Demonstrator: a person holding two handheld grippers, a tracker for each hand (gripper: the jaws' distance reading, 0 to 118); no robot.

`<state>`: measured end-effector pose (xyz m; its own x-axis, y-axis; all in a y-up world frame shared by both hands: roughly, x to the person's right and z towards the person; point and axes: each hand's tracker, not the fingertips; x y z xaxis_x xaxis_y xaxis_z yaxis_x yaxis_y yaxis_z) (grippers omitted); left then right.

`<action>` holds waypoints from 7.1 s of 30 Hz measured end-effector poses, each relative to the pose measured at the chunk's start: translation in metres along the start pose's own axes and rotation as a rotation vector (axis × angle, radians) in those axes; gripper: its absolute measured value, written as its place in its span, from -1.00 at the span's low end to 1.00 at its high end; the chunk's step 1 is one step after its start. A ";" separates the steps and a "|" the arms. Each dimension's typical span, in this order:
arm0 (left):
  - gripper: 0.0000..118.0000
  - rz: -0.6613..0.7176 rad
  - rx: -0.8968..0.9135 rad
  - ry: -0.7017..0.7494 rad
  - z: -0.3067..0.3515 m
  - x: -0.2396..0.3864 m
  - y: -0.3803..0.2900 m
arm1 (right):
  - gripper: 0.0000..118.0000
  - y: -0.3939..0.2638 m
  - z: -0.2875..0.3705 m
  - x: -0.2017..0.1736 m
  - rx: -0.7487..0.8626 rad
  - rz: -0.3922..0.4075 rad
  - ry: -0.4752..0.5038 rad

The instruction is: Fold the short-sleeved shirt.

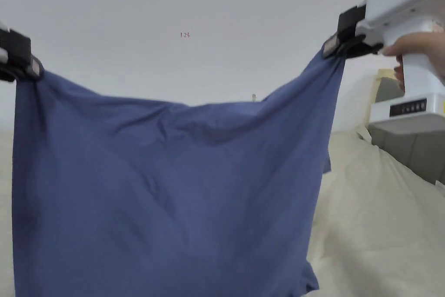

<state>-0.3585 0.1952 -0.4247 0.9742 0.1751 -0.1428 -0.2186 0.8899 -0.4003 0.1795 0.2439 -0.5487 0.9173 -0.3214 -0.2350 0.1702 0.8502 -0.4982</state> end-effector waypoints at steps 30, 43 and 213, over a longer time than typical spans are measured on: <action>-0.93 -0.025 0.069 -0.104 -0.007 -0.006 -0.266 | -1.00 -0.299 -0.003 0.103 0.030 0.004 -0.063; -0.93 0.049 0.235 -0.128 0.128 -0.008 -0.294 | -1.00 -0.339 0.158 0.082 0.233 0.042 0.007; -0.95 -0.236 0.376 0.164 -0.095 0.031 0.129 | -1.00 0.146 -0.069 -0.062 0.321 0.311 -0.266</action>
<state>-0.3622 0.2756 -0.5664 0.9661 -0.0927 -0.2408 0.0733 0.9934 -0.0883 0.1225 0.3598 -0.6645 0.9948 0.0481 -0.0897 -0.0611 0.9872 -0.1475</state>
